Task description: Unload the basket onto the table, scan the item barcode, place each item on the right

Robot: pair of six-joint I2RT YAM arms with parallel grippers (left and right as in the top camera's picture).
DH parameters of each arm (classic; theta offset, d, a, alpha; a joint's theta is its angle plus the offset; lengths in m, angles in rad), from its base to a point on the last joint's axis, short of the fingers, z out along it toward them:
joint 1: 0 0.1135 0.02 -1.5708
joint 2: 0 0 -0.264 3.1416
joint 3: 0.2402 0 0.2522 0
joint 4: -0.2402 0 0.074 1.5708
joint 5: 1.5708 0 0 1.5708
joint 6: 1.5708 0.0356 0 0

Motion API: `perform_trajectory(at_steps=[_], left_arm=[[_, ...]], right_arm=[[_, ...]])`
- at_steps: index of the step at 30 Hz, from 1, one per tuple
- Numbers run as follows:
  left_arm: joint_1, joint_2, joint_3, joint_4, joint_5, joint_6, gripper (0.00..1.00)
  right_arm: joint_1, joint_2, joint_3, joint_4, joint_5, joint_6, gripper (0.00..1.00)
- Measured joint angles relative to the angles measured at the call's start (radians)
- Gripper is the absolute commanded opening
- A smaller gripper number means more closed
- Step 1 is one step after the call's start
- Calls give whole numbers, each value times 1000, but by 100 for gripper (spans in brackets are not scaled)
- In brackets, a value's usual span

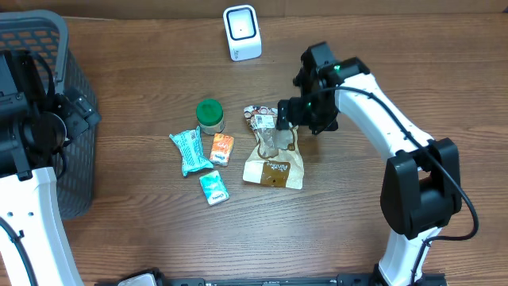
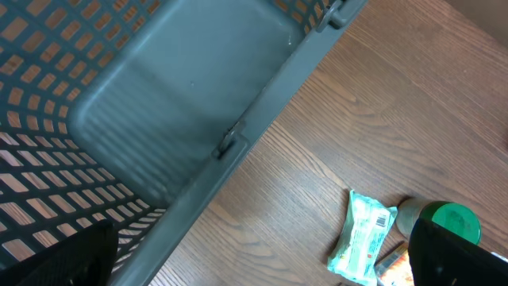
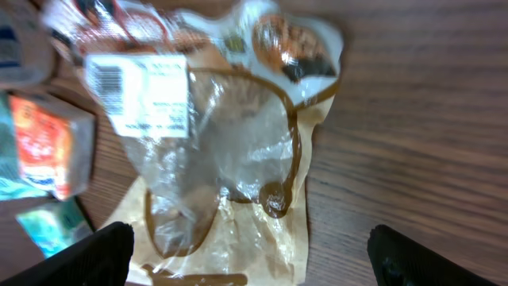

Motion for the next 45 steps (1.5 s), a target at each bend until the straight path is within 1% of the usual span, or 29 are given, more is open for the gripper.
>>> perform_trajectory(at_steps=[8, 12, 19, 23, 24, 27, 29, 30, 31, 34, 35, 38, 39, 45], left_arm=[[0, 0, 0, 0, 0, 0, 100], [0, 0, 0, 0, 0, 0, 100], [0, 0, 0, 0, 0, 0, 99], [0, 0, 0, 0, 0, 0, 99], [0, 0, 0, 0, 0, 0, 100], [0, 0, 0, 0, 0, 0, 100], [0, 0, 0, 0, 0, 0, 100], [0, 0, 0, 0, 0, 0, 99], [0, 0, 0, 0, 0, 0, 100], [0, 0, 0, 0, 0, 0, 100], [0, 0, 0, 0, 0, 0, 100], [0, 0, 0, 0, 0, 0, 99], [0, 0, 0, 0, 0, 0, 99], [0, 0, 0, 0, 0, 0, 100]], right_arm=[[2, 3, -148, 83, -28, -6, 93], [1, 3, -183, 96, -55, -6, 92], [3, 3, -189, 114, -113, -5, 92], [4, 3, -251, 187, -134, -5, 91], [3, -2, -267, 204, -146, -4, 90], [3, -29, -324, 286, -187, -5, 81], [3, -40, -364, 346, -231, -3, 70], [3, -43, -383, 375, -254, -7, 63], [2, -45, -397, 395, -275, -8, 53], [-1, -42, -431, 422, -314, -10, 26], [-3, -40, -443, 429, -317, -4, 19], [-2, -29, -456, 449, -329, -1, 6], [-2, -27, -458, 456, -331, -1, 4], [-12, -26, -456, 447, -344, 18, 4]])
